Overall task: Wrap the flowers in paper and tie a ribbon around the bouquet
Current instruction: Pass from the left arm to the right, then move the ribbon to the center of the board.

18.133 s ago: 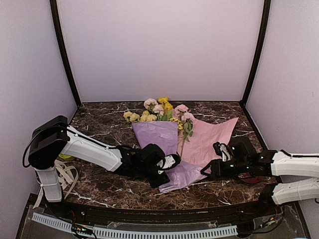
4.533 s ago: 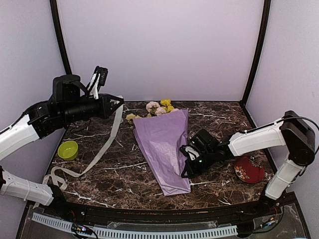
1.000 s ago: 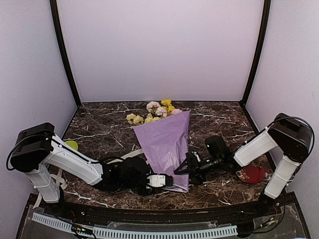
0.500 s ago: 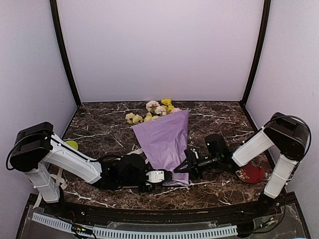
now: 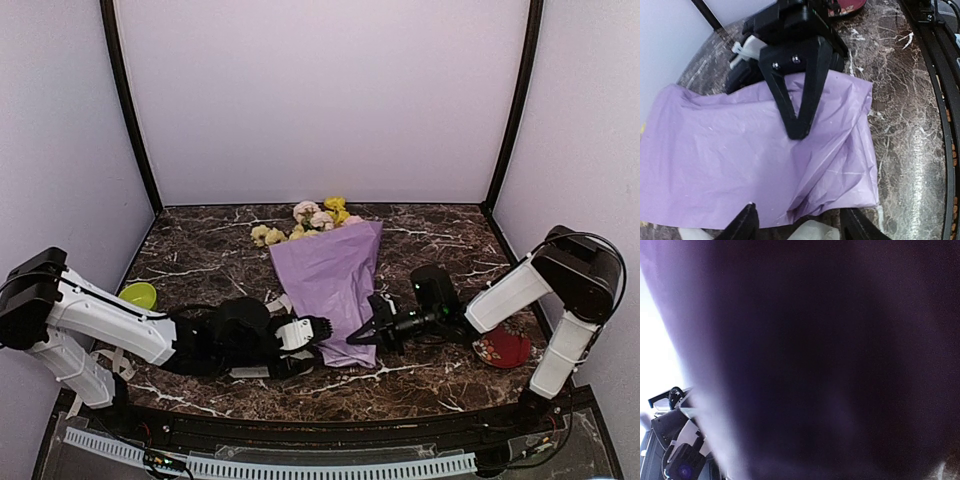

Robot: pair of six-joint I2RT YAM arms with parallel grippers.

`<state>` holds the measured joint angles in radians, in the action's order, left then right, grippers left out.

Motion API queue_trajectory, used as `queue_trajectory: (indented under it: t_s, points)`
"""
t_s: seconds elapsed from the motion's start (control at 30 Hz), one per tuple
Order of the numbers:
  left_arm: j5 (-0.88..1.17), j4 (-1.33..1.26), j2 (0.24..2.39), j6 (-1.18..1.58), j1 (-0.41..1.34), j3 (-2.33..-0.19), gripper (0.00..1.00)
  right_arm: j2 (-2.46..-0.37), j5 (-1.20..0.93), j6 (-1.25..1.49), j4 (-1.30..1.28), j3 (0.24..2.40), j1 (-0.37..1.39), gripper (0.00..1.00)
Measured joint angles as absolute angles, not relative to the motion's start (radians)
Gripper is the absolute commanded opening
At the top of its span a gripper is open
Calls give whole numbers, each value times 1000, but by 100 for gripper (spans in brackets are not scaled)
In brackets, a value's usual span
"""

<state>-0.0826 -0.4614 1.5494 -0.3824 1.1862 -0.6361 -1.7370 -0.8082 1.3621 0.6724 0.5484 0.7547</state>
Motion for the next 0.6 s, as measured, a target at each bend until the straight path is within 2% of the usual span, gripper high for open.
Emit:
queue_trajectory:
  t_s: [0.1,0.37,0.47,0.6]
  points:
    - [-125,-442,1468,-241,1187,-609,71,-1723,-797,1353,644,568,756,0]
    - [-172,-381,1390,257,1187,-463,72,-1690,-746,1314,579,605,757,0]
    - [-185,-341,1422,332,1187,-435,75,-1690,-731,1303,561,617,758,0]
    - [-239,-255,1526,348,1188,-512,77,-1690,-710,1276,516,641,758,0]
